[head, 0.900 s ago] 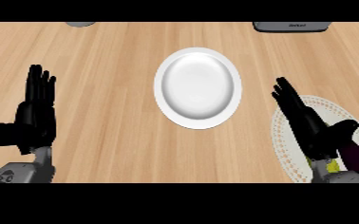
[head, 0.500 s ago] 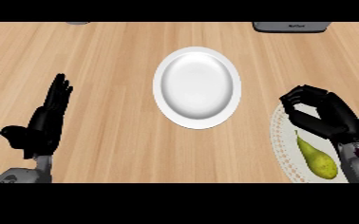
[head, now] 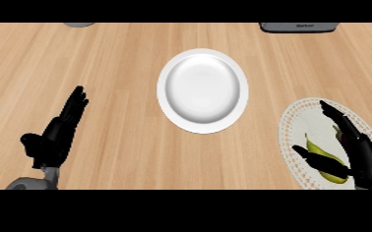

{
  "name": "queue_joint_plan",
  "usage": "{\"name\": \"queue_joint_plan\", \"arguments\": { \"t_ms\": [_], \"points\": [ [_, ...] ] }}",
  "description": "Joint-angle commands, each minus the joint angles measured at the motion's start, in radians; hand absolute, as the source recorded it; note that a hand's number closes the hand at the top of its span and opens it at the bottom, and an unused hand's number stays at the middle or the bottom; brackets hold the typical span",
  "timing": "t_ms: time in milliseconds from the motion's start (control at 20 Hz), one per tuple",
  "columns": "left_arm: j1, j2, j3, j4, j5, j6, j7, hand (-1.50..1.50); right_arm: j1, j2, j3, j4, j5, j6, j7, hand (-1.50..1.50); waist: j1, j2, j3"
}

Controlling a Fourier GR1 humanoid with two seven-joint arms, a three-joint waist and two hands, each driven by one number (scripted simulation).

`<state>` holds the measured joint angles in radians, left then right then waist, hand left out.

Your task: Pick the eggplant from the placemat and place it in the plate

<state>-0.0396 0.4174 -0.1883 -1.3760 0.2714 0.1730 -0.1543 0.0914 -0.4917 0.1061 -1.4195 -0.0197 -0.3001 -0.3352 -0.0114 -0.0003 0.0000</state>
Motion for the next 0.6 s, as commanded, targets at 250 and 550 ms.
{"name": "queue_joint_plan", "arguments": {
  "t_ms": [250, 550],
  "points": [
    [-0.006, -0.032, 0.03, 0.032, -0.018, -0.04, -0.014, 0.0, 0.158, -0.096, -0.097, -0.19, 0.136, -0.103, 0.104, -1.5, 0.003, -0.001, -0.001],
    [-0.025, -0.038, 0.025, 0.07, -0.04, -0.034, -0.026, 0.0, 0.225, -0.316, -0.069, -0.289, 0.258, 0.026, 0.433, -1.5, -0.001, 0.003, -0.004]
  ]
}}
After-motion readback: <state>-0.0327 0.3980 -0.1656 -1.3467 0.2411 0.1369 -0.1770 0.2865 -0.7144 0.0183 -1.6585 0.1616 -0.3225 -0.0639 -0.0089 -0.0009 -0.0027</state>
